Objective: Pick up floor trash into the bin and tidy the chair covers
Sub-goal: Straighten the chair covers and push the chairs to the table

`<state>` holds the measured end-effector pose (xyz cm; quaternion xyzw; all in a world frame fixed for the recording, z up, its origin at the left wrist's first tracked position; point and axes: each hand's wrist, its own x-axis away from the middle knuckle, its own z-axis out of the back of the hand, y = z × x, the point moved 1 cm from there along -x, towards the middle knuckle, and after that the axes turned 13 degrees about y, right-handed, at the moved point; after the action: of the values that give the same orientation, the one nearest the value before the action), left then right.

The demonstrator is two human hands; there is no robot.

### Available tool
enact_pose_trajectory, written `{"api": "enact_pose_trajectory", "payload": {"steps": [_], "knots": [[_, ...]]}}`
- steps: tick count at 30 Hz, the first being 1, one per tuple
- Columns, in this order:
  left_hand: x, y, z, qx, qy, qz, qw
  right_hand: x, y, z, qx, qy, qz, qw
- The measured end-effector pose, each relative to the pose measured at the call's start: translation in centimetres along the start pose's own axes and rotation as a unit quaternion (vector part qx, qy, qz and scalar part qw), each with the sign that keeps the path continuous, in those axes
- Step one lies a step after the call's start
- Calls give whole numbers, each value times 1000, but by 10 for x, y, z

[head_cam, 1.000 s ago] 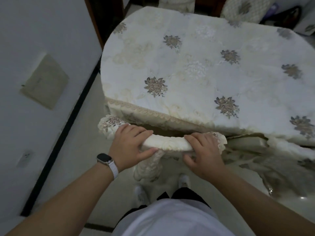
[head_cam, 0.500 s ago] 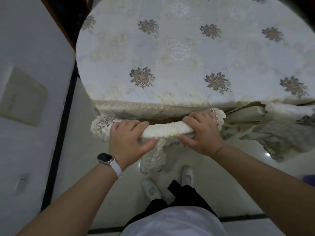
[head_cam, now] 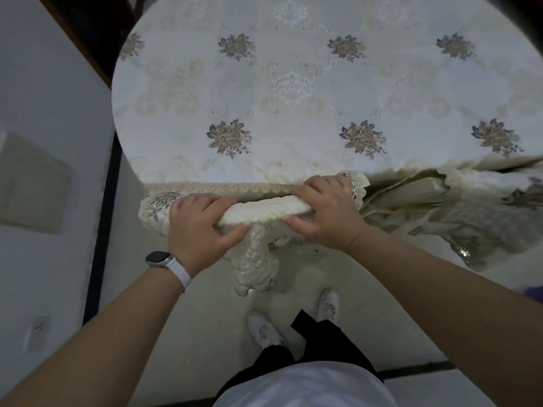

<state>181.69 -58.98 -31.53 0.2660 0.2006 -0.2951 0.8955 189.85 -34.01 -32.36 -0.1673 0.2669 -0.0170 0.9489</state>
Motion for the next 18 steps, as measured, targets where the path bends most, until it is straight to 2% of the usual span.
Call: {"api": "enact_pose_trajectory", "payload": {"steps": [4, 12, 18], "knots": [[-5, -7, -2, -2, 0, -12, 1000, -1, -3, -1, 4, -20, -15, 1000], [-2, 4, 8, 26, -46, 6, 999, -2, -14, 19, 23, -130, -35, 991], [5, 36, 8, 70, -36, 15, 997, 9, -16, 34, -12, -89, -14, 996]]}}
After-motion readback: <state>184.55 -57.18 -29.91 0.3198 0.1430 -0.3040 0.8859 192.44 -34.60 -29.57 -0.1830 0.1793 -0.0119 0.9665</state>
